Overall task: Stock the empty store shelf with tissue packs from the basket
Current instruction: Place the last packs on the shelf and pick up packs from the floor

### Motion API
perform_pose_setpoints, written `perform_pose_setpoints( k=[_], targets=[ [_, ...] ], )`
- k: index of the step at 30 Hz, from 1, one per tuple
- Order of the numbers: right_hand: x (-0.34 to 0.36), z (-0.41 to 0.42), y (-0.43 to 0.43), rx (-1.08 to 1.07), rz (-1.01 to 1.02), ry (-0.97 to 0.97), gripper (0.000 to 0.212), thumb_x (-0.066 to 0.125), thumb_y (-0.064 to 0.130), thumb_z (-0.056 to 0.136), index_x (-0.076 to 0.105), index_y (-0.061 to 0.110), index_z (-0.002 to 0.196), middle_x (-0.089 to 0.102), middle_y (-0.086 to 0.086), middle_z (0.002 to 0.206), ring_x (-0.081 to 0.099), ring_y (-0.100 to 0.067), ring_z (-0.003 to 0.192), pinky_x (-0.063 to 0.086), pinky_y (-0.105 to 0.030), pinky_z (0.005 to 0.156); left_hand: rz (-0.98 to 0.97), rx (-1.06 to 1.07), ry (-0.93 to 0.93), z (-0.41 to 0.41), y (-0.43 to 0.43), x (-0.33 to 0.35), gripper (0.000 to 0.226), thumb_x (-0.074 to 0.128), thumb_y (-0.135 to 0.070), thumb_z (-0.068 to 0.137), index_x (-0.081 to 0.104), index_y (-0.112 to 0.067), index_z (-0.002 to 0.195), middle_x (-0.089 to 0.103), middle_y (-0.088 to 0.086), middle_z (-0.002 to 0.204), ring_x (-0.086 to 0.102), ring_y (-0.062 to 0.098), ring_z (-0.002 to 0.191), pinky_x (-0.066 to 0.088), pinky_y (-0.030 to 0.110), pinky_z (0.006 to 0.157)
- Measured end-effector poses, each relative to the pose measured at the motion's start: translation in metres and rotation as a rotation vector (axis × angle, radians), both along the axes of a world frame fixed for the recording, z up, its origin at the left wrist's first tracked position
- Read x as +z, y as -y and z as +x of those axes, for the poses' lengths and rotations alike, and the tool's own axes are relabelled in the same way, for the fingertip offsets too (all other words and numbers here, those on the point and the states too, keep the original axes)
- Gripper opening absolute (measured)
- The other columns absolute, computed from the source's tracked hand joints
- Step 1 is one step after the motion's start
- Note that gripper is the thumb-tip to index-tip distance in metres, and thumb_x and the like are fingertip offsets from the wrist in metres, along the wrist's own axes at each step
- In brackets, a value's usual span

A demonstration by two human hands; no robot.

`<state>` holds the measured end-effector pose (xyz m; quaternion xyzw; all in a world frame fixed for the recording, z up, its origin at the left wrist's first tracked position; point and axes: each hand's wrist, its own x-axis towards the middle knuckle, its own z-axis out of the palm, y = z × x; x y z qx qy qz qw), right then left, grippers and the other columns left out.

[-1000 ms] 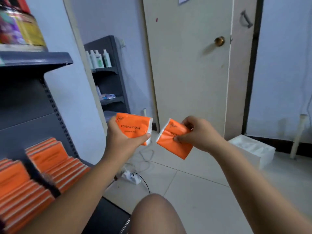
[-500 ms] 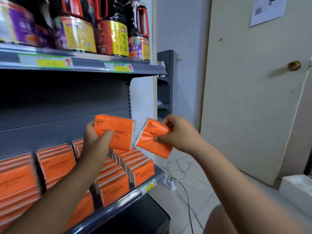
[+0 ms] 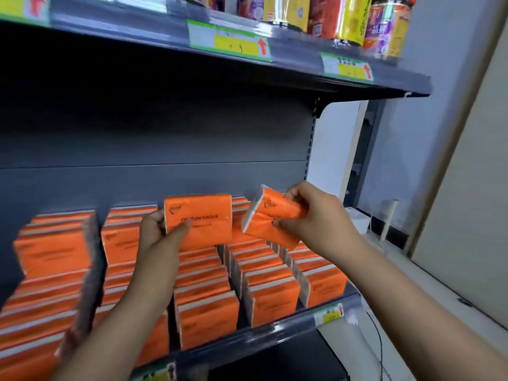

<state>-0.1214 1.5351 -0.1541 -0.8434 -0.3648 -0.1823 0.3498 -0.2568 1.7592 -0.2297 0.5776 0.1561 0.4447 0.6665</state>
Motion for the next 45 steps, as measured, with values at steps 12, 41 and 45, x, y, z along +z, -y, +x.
perform_pose_setpoints(
  k=[12,41,45],
  targets=[
    [-0.015,0.145,-0.012,-0.02,-0.124,0.015,0.034,0.087,0.021,0.076,0.06,0.027,0.096,0.066,0.014,0.085,0.059,0.0,0.079,0.042,-0.019,0.063,-0.066,-0.11,0.011,0.074,-0.007,0.002,0.036,0.068,0.004,0.088,0.066,-0.027,0.106,0.077,0.005,0.11,0.073,0.028,0.109,0.049,0.061,0.105],
    [-0.073,0.189,-0.021,-0.039,-0.374,0.298,0.054,0.079,0.021,0.075,0.066,0.026,0.128,0.057,0.0,0.13,0.051,-0.028,0.122,0.051,-0.043,0.096,0.236,-0.036,-0.309,0.122,0.016,-0.036,0.042,0.08,-0.003,0.087,0.065,-0.027,0.117,0.077,0.0,0.105,0.073,0.021,0.103,0.057,0.052,0.097],
    [-0.073,0.166,-0.033,0.144,-0.111,0.234,0.036,0.07,0.014,0.083,0.073,0.023,0.118,0.068,0.005,0.106,0.061,-0.017,0.1,0.052,-0.035,0.086,0.28,-0.07,-0.34,0.126,0.015,-0.035,0.038,0.082,-0.004,0.084,0.068,-0.024,0.113,0.078,0.003,0.103,0.074,0.021,0.099,0.058,0.054,0.095]
  ],
)
